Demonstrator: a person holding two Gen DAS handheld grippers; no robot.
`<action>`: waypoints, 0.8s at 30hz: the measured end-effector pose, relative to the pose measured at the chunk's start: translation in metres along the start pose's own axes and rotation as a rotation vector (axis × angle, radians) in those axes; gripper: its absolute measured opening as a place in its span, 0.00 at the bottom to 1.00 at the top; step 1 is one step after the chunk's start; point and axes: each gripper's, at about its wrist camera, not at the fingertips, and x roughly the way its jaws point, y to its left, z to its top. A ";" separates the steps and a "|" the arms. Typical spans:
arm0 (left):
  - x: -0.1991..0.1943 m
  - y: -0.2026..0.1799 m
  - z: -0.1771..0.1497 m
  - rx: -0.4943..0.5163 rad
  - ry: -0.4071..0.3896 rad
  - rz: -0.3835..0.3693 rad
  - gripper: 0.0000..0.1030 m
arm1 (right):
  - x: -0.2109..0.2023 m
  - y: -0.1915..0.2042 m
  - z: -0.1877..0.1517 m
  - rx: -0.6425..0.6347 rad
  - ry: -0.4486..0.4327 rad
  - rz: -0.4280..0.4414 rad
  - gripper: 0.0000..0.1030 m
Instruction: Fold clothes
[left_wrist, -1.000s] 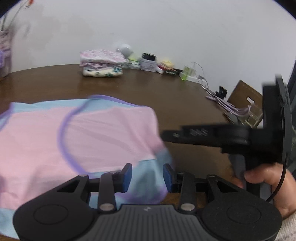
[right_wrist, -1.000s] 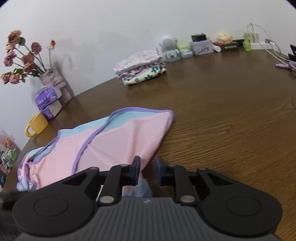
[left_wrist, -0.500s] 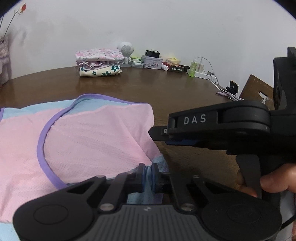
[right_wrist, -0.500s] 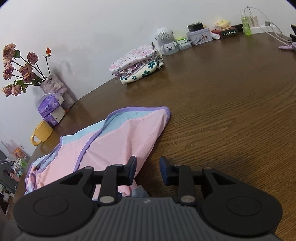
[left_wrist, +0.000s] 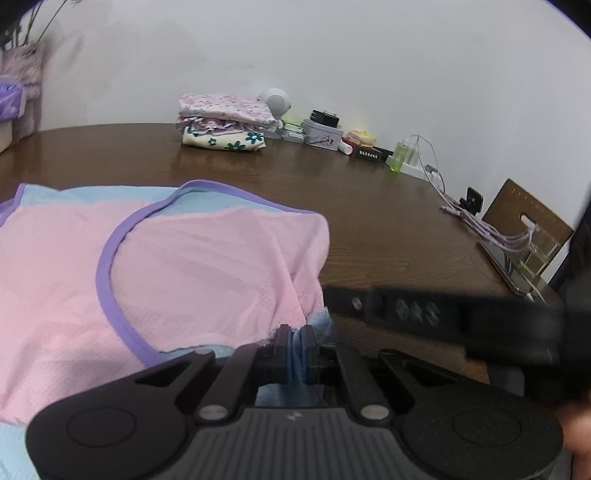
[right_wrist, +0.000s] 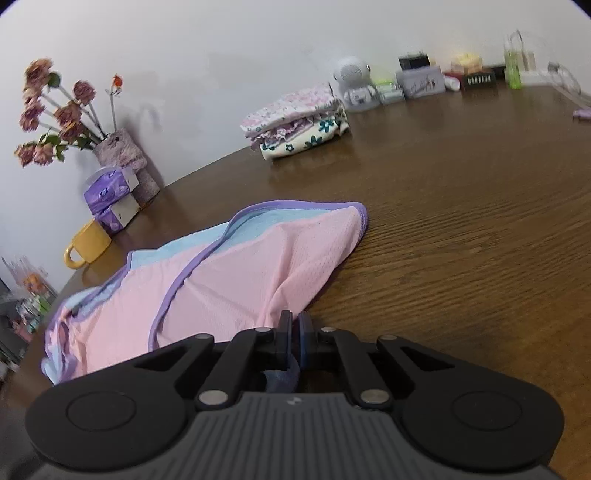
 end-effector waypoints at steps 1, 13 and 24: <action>-0.001 0.003 0.000 -0.010 0.001 -0.008 0.04 | -0.003 0.001 -0.004 -0.007 -0.005 -0.001 0.05; -0.014 0.018 0.004 -0.052 -0.018 -0.017 0.10 | -0.035 0.005 -0.036 -0.024 -0.063 0.054 0.19; -0.009 0.024 0.006 -0.053 -0.008 0.020 0.02 | -0.030 0.018 -0.037 -0.075 -0.104 0.009 0.03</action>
